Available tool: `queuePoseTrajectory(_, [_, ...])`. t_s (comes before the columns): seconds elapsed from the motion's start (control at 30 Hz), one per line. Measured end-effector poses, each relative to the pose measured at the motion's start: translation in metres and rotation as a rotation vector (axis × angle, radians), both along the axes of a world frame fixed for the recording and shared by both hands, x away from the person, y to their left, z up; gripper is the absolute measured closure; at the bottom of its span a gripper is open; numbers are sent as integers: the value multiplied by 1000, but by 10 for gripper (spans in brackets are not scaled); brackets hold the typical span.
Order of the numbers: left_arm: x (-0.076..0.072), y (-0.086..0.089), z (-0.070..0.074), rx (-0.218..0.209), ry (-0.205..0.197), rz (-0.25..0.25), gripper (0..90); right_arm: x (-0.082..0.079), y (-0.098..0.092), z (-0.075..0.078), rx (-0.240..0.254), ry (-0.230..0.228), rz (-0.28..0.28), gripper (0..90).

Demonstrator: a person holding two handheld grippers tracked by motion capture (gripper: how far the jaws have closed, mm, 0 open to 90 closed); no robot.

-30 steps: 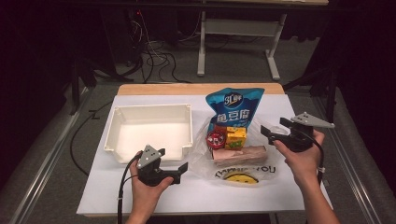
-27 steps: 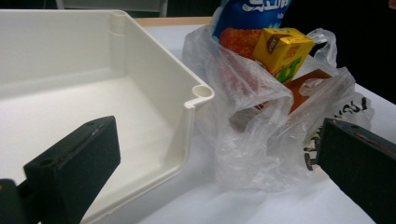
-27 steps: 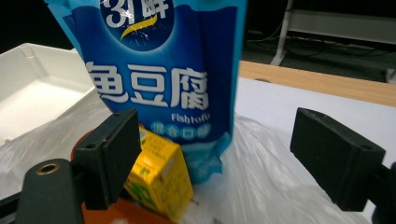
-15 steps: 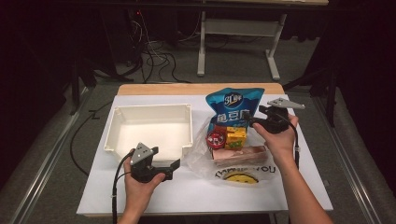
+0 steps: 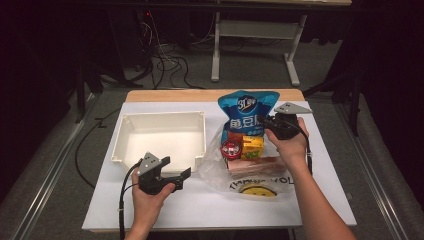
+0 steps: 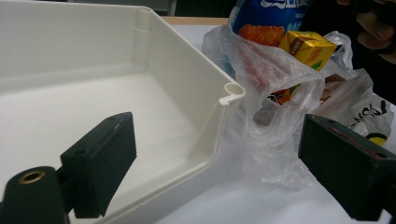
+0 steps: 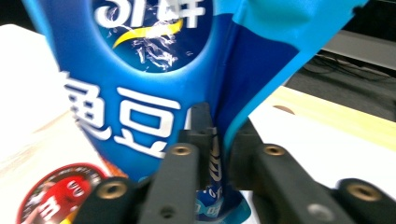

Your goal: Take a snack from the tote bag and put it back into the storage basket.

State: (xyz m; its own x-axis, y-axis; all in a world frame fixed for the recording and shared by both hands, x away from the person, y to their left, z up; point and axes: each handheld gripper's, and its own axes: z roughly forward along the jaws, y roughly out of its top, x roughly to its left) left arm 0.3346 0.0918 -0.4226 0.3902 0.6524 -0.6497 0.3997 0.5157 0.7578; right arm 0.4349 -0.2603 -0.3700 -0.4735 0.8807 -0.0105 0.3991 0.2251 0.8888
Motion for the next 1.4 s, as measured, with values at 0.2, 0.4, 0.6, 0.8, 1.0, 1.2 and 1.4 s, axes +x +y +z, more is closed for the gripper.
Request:
queuePoseTrajectory(0.2, [0, -1, 0, 1, 0, 2, 147, -9, 3, 2, 28, -11, 53, 900])
queuePoseTrajectory(0.4, [-1, -2, 0, 3, -2, 2, 149, -15, 3, 13, 65, -32, 66, 900])
queuePoseTrajectory(0.6, [-1, -6, 2, 38, -23, 9, 150, -21, -1, 24, 118, -50, 47, 900])
queuePoseTrajectory(0.8, [0, -9, 10, 39, -42, 15, 151, -28, 2, 42, 130, -85, 50, 900])
queuePoseTrajectory(1.0, [7, -12, 22, 22, -67, 15, 155, -32, 2, 55, 151, -105, 51, 900])
queuePoseTrajectory(1.2, [21, -19, 44, 4, -112, 17, 179, -33, 5, 67, 166, -114, 62, 900])
queuePoseTrajectory(1.4, [36, -31, 68, 19, -165, 26, 224, -32, 16, 76, 186, -123, 78, 900])
